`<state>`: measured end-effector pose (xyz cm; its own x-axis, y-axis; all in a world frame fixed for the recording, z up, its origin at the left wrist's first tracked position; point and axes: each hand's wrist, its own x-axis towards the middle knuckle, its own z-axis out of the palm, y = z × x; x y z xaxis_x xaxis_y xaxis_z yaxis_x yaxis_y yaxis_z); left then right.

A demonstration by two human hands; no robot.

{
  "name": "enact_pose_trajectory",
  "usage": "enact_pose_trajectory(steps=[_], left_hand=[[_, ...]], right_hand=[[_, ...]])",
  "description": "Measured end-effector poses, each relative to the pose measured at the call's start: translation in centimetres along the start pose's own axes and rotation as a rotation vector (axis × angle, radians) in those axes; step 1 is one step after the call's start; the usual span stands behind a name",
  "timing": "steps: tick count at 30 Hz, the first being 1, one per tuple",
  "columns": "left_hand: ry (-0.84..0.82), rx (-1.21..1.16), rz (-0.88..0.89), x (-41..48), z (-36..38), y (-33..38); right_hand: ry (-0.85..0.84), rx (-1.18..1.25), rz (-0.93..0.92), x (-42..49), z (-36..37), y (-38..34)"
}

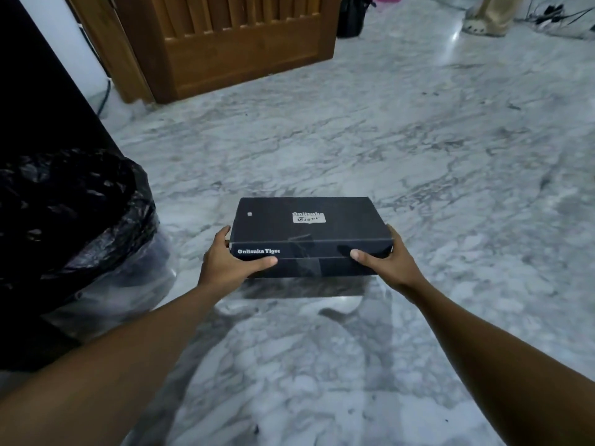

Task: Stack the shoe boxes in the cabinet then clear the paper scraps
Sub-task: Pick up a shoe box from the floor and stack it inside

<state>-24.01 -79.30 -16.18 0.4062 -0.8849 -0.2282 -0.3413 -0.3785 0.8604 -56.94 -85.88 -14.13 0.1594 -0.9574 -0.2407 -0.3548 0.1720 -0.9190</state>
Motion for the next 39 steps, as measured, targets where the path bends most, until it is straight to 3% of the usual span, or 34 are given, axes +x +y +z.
enact_pose_trajectory(steps=[4, 17, 27, 33, 39], left_hand=[[-0.057, -0.013, -0.004, -0.6, 0.1, -1.6], [0.003, 0.072, 0.137, -5.5, -4.3, -1.1], [0.136, -0.001, 0.367, -21.8, -15.7, 12.0], [0.301, 0.006, 0.493, -33.3, -25.7, 21.8], [0.542, -0.003, 0.526, -44.5, -34.7, 23.7]], right_hand=[[-0.118, -0.044, -0.007, -0.3, 0.3, 1.5], [-0.169, -0.012, -0.11, -7.5, 0.8, -1.5], [-0.123, 0.008, -0.269, -25.8, -2.8, -18.0], [-0.051, -0.009, -0.516, -36.3, -4.0, -30.2], [-0.077, -0.093, -0.778, -42.9, -2.7, -37.5]])
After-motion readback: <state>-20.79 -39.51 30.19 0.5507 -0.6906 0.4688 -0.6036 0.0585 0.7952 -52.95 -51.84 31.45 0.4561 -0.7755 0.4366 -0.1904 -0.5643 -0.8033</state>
